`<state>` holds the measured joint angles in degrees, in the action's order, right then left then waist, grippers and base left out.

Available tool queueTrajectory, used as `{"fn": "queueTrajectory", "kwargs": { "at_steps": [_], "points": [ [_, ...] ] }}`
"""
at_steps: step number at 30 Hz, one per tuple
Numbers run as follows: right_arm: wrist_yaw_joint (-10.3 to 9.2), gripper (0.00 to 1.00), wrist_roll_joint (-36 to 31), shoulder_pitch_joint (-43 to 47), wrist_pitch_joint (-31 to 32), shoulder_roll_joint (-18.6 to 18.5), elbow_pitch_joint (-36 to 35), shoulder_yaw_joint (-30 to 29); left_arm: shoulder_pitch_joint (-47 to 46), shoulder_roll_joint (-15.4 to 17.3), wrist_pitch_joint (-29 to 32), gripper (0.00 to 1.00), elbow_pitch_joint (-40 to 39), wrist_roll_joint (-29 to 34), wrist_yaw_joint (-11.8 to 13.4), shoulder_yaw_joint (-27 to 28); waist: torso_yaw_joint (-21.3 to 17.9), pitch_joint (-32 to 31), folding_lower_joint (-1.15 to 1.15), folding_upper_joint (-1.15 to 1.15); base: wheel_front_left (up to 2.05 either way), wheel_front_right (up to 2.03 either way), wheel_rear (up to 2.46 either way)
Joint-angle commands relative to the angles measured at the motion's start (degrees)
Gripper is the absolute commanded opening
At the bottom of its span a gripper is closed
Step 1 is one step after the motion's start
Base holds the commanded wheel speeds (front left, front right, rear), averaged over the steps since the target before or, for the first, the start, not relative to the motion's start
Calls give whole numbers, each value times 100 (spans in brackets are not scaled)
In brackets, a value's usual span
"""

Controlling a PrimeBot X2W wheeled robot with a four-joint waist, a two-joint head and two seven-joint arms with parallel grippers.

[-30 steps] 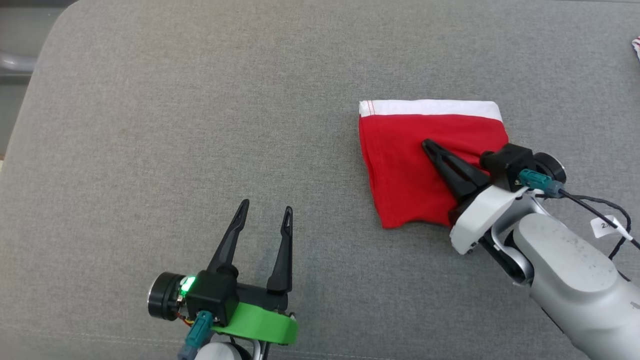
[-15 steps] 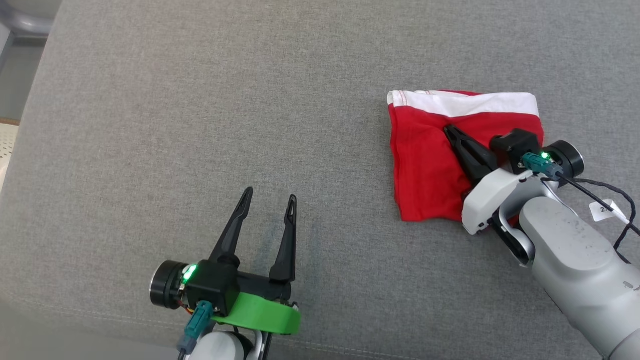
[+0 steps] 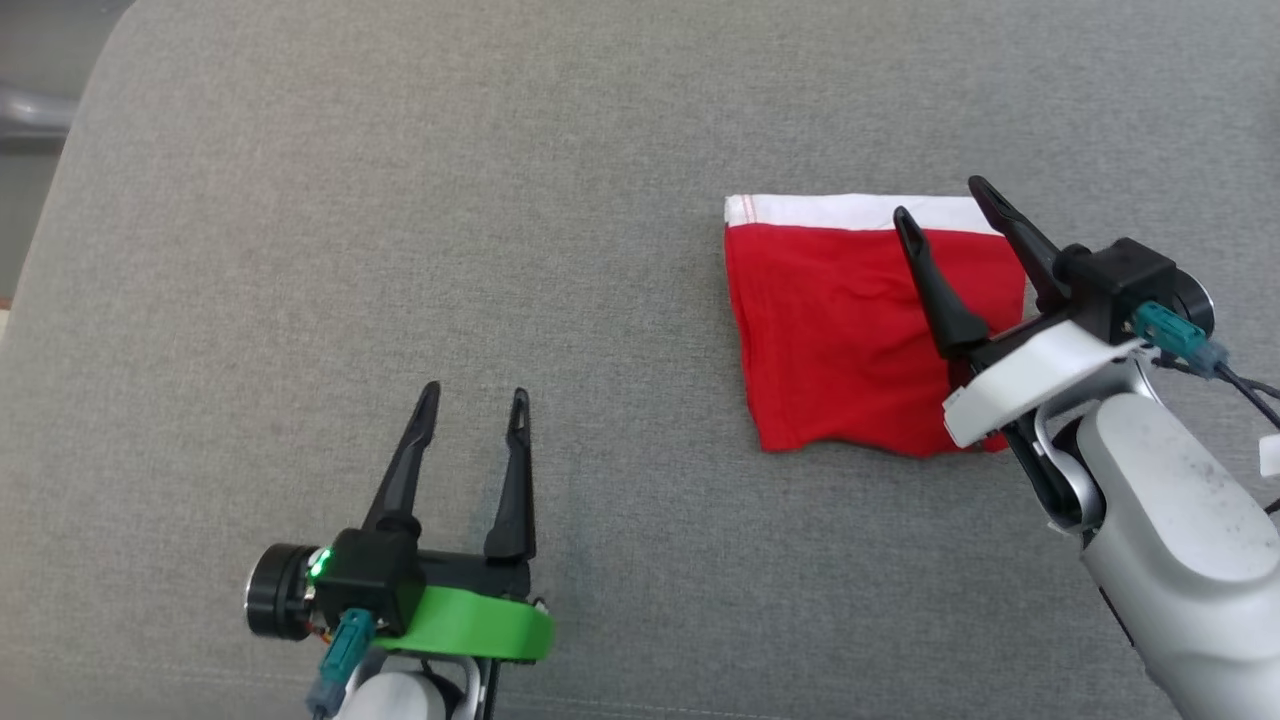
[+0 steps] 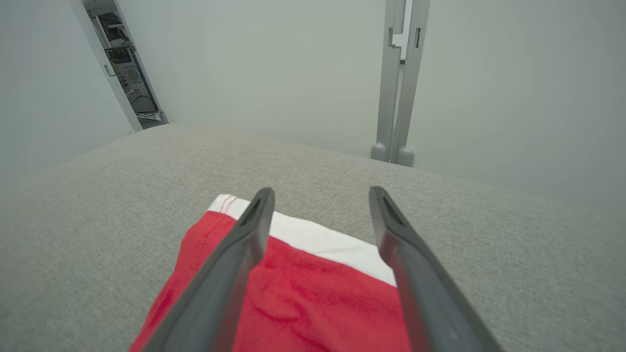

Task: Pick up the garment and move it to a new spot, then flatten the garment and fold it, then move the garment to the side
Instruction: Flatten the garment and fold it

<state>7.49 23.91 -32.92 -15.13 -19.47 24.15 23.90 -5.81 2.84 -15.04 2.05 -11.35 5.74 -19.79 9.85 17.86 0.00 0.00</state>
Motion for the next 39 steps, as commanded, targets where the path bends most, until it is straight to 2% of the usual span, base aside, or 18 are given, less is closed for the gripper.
{"fn": "queueTrajectory", "kwargs": {
  "at_steps": [1, 7, 13, 20, 27, 39],
  "points": [
    [0, 100, -141, 321, 3, 63, -272, -203, 126, 12, -16, 100, -23, 35, 41, 133, -349, -364, 0, 0, 0, 0, 0],
    [0, 100, -671, 1412, 3, 464, -1370, -1125, 379, 12, -16, 100, -181, 104, -28, 572, -679, -694, 0, 0, 0, 0, 0],
    [1, 100, -1019, 2340, 3, 1030, -2150, -1516, 680, 15, -16, 100, -498, 235, -124, 1000, -959, -905, 0, 0, 0, 0, 0],
    [0, 100, -1292, 3002, 3, 1315, -2239, -1462, 1010, 14, -15, 100, -599, 463, -284, 1287, -1092, -1124, 0, 0, 0, 0, 0],
    [0, 100, -1397, 3411, 3, 1288, -2245, -1376, 1489, 15, -16, 100, -552, 506, -372, 1322, -1106, -1492, 0, 0, 0, 0, 0],
    [0, 100, -1424, 3793, 3, 1472, -2194, -1812, 1970, 14, -16, 100, -317, 422, -404, 1336, -1151, -1857, 0, 0, 0, 0, 0]
  ]
}}
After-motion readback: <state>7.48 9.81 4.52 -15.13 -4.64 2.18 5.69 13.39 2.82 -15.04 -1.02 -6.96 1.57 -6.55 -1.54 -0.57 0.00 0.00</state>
